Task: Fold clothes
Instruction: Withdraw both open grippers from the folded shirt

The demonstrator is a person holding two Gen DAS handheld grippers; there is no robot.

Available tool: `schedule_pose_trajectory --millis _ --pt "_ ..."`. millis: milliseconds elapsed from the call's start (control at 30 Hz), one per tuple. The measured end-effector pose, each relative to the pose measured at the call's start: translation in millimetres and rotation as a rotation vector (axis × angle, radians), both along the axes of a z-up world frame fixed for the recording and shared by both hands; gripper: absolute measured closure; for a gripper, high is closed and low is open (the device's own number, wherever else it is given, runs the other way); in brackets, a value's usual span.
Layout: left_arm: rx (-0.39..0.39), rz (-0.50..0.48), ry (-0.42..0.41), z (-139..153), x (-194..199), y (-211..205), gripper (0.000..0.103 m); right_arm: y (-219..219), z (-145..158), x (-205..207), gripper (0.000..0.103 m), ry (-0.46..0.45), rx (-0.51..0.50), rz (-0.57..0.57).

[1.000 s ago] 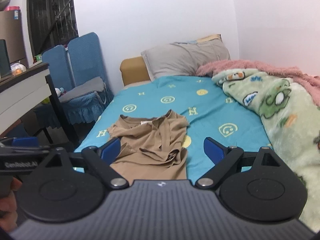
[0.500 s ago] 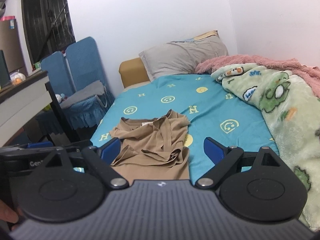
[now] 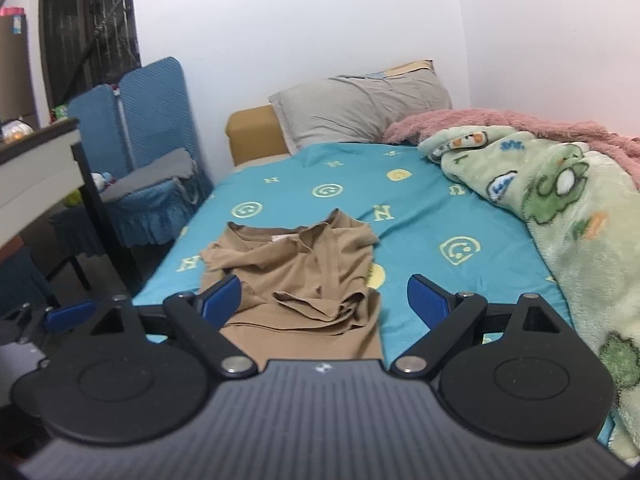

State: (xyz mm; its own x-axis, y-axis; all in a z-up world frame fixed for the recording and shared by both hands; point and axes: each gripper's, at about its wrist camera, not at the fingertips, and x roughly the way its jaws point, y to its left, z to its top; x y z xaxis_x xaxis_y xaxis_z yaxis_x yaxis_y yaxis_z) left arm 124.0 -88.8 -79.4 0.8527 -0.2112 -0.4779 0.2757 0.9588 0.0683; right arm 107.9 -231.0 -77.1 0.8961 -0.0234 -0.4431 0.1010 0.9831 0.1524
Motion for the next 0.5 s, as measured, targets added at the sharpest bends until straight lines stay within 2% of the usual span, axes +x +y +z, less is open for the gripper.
schedule_pose_trajectory --millis 100,267,400,500 --pt "-0.052 0.013 0.076 -5 6 11 0.0 -3 -8 4 0.012 0.019 -0.003 -0.036" --pt "-0.202 0.062 0.276 -18 14 37 0.0 -6 -16 11 0.012 0.058 0.002 -0.081" --pt "-0.353 0.093 0.445 -36 23 56 0.001 -8 -22 11 0.012 0.116 0.042 -0.104" --pt "-0.424 0.111 0.536 -50 32 62 0.002 -13 -31 11 0.012 0.178 0.115 -0.124"
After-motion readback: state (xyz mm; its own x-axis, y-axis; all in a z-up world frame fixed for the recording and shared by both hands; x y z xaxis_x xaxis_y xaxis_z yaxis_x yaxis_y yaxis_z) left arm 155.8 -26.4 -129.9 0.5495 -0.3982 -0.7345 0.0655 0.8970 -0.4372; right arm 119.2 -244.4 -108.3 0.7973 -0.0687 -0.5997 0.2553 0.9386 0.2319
